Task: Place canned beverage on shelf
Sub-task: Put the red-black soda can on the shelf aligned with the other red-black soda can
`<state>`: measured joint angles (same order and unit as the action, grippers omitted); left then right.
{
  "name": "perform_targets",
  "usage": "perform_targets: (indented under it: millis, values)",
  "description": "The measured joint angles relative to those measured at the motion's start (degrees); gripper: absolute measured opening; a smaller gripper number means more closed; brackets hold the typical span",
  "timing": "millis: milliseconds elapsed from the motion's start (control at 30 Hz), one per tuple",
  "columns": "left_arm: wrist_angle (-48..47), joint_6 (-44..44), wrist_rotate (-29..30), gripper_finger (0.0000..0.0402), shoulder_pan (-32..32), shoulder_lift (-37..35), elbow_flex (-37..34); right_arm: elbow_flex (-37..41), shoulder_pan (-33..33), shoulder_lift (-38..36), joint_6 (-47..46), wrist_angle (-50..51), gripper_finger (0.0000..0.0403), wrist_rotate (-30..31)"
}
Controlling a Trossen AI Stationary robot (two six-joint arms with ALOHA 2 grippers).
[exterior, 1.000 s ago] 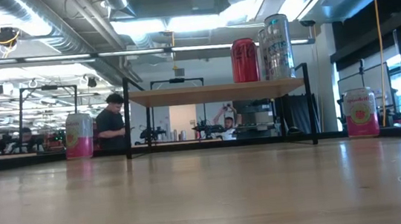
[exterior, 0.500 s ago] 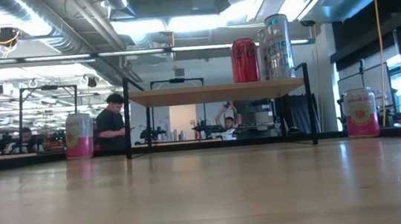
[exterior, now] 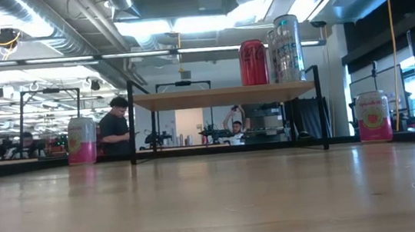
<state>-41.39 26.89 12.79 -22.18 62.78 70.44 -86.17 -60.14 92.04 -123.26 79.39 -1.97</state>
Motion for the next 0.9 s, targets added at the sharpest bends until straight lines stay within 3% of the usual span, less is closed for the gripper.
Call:
perform_targets:
  millis: [400,900]
  values:
    - [0.0,-0.4,3.8,0.0355,-2.3,0.0,0.0,1.7,0.1,0.2,-5.5,-2.5,0.0342,0.4]
    - [0.0,-0.3,4.6,0.0355,-2.4,0.0,0.0,14.3,0.1,0.1,-4.4,-14.5,0.0342,-3.2]
